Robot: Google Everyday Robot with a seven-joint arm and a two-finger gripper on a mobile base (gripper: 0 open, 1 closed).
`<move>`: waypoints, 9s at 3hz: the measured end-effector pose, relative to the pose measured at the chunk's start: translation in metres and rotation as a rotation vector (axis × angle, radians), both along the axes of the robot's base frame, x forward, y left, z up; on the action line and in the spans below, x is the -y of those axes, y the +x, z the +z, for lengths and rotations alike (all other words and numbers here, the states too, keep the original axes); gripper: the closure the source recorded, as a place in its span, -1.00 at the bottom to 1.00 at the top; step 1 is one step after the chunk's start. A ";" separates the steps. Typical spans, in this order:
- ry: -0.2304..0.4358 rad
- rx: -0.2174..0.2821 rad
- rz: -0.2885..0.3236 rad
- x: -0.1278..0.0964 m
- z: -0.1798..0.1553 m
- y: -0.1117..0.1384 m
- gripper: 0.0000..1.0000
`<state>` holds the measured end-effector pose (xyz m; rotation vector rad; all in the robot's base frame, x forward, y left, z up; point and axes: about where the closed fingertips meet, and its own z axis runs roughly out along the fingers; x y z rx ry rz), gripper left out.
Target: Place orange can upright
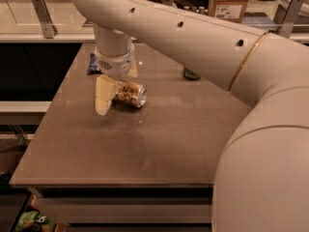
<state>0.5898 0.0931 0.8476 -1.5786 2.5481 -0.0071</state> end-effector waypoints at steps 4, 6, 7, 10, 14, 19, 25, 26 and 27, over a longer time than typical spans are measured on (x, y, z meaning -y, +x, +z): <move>-0.006 0.012 -0.002 -0.002 -0.009 0.004 0.91; -0.005 0.012 -0.002 -0.003 -0.010 0.004 1.00; 0.048 0.046 -0.002 0.003 -0.009 0.005 1.00; 0.216 0.210 -0.041 0.046 0.015 -0.009 1.00; 0.482 0.557 0.009 0.067 0.089 0.011 1.00; 0.915 0.632 0.166 0.020 0.070 0.008 1.00; 1.259 0.622 0.088 0.024 0.025 0.011 1.00; 1.304 0.619 0.030 0.026 0.016 0.014 1.00; 1.308 0.619 0.026 0.026 0.016 0.015 0.65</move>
Offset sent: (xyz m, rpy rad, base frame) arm 0.0018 -0.0010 -0.0043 -0.0102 -0.0077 -0.0050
